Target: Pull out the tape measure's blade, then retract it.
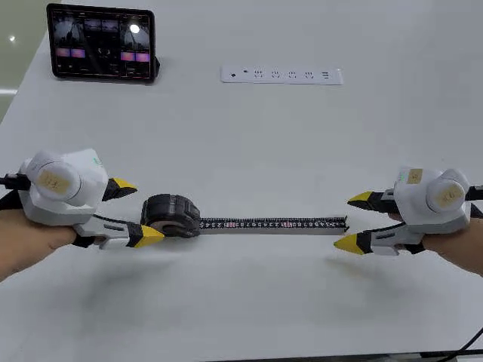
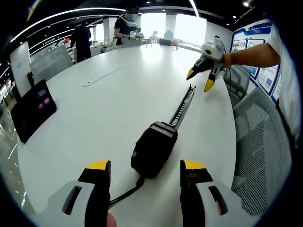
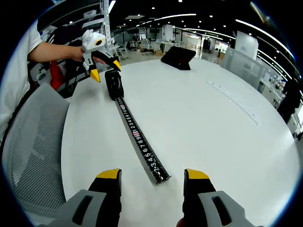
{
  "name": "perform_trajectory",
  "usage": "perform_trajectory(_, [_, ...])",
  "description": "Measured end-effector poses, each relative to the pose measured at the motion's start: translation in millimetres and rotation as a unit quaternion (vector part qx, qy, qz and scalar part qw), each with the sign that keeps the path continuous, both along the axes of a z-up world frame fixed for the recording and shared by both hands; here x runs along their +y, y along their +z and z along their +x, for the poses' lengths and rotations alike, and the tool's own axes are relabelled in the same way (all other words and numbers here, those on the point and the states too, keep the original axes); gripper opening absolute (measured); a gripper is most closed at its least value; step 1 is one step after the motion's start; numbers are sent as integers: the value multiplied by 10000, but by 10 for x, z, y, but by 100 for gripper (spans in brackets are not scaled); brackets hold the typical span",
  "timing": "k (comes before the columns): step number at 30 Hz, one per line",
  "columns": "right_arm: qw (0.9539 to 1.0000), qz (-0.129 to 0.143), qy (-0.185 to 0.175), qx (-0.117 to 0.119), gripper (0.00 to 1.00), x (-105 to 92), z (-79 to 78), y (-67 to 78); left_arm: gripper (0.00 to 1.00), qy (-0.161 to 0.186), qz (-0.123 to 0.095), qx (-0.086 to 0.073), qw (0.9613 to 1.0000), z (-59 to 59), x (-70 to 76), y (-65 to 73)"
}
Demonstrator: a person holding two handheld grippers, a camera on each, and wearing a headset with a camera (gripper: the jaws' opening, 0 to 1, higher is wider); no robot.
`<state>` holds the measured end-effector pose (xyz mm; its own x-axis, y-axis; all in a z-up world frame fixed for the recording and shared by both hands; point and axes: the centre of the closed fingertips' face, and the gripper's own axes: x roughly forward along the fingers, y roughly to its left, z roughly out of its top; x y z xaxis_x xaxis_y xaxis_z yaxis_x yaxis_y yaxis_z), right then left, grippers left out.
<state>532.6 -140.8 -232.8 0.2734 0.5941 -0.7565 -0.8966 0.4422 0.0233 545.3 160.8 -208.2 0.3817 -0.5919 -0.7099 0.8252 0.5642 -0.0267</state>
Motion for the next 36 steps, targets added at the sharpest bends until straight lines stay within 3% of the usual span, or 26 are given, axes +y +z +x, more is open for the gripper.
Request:
perform_trajectory(11, [9993, 174, -297, -154, 59, 17, -112, 76, 58, 299, -333, -285, 9986, -96, 88, 103])
perform_trajectory(31, [9964, 425, -657, -314, 69, 77, -320, 225, 70, 929, -657, -328, 9930, -402, 246, 137])
perform_trajectory(36, [9954, 486, -751, -331, 71, 90, -371, 227, 71, 990, -642, -329, 9925, -495, 260, 106])
